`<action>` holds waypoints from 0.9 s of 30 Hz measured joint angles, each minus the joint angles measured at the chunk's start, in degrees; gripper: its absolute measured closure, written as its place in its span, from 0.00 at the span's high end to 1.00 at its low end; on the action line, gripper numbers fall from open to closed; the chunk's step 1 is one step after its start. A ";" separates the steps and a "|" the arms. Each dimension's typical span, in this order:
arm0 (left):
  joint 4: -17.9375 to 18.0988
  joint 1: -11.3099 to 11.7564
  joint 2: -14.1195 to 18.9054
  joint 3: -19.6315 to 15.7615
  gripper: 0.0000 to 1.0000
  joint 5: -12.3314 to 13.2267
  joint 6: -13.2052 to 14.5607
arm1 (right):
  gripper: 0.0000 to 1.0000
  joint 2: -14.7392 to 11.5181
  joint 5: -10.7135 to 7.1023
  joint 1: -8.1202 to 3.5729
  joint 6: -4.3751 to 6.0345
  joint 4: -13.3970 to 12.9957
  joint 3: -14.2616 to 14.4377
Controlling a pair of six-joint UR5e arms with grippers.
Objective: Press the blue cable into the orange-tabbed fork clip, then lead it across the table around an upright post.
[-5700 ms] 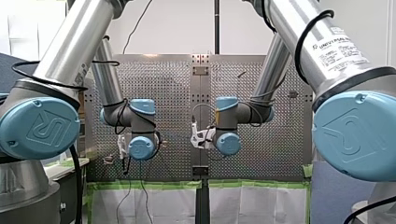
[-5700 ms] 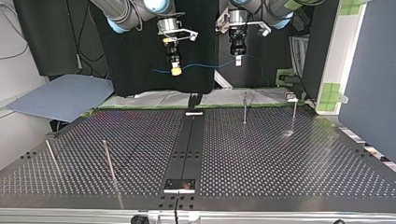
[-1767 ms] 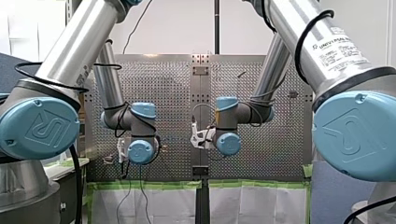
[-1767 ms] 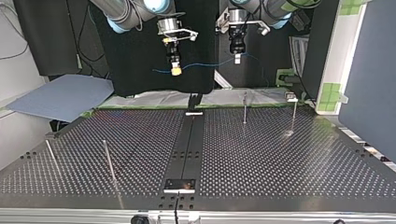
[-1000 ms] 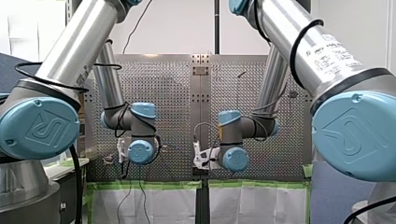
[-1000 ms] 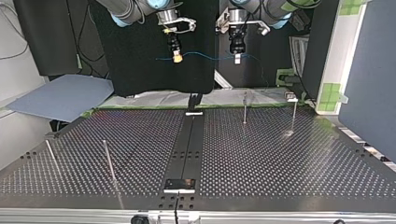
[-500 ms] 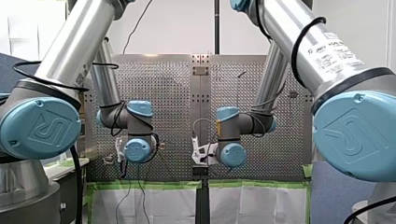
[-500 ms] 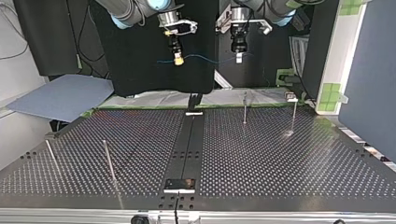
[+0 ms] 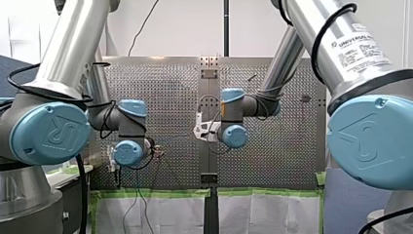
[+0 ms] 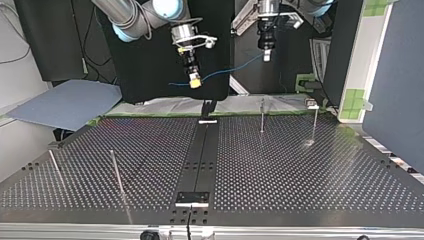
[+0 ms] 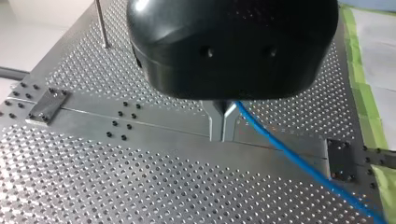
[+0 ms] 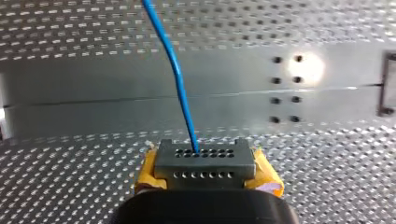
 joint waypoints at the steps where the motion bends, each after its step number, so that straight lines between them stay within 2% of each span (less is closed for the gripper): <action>1: 0.59 0.58 -0.36 -0.52 0.00 0.57 -0.15 | 0.00 -0.03 0.00 -0.04 0.24 -0.01 -0.15; 9: 4.31 4.32 -3.79 -0.73 0.00 4.29 -0.51 | 0.00 2.85 -0.04 0.58 1.51 -1.08 -0.33; 14: 6.66 6.71 -6.16 -0.25 0.00 6.69 -0.58 | 0.00 4.98 -0.38 0.82 1.76 -1.24 -0.32; 19: 9.57 9.66 -8.95 1.00 0.00 9.63 -2.16 | 0.00 5.86 -1.15 1.25 2.29 -1.02 -0.31; 27: 10.71 13.57 -9.95 2.20 0.00 13.54 -4.23 | 0.00 7.62 -1.41 0.97 3.07 -2.40 -0.34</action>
